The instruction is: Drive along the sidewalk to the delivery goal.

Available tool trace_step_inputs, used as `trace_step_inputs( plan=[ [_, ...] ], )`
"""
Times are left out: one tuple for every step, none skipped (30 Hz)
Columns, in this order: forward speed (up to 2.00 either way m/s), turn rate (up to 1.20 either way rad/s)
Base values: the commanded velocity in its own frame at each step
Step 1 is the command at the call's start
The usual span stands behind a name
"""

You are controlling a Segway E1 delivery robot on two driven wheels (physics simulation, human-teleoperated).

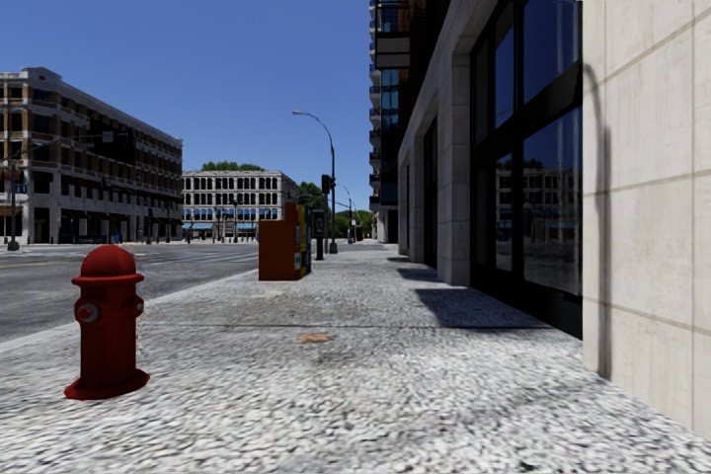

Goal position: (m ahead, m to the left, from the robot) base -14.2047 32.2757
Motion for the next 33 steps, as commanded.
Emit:
trace_step_inputs(
  plan=[
    [1.97, 0.00],
    [1.97, 0.00],
    [1.97, 0.00],
    [1.97, 0.00],
    [1.97, 0.00],
    [1.97, 0.00],
    [1.97, 0.00],
    [1.97, 0.00],
    [1.97, 0.00],
    [1.97, 0.00],
    [1.97, 0.00],
    [1.97, 0.00],
    [1.97, 0.00],
    [1.98, 0.00],
    [1.98, 0.00],
    [1.98, 0.00],
    [1.98, 0.00],
    [1.98, 0.00],
    [1.98, 0.00],
    [1.98, 0.00],
    [1.98, 0.00],
    [1.98, 0.00],
    [1.98, 0.00],
    [1.98, 0.00],
    [1.98, 0.00],
    [1.98, 0.00],
    [1.98, 0.00],
    [1.98, 0.00],
    [1.98, 0.00],
    [1.98, 0.00],
    [1.98, 0.00],
    [1.98, 0.00],
    [1.98, 0.00]
  ],
)
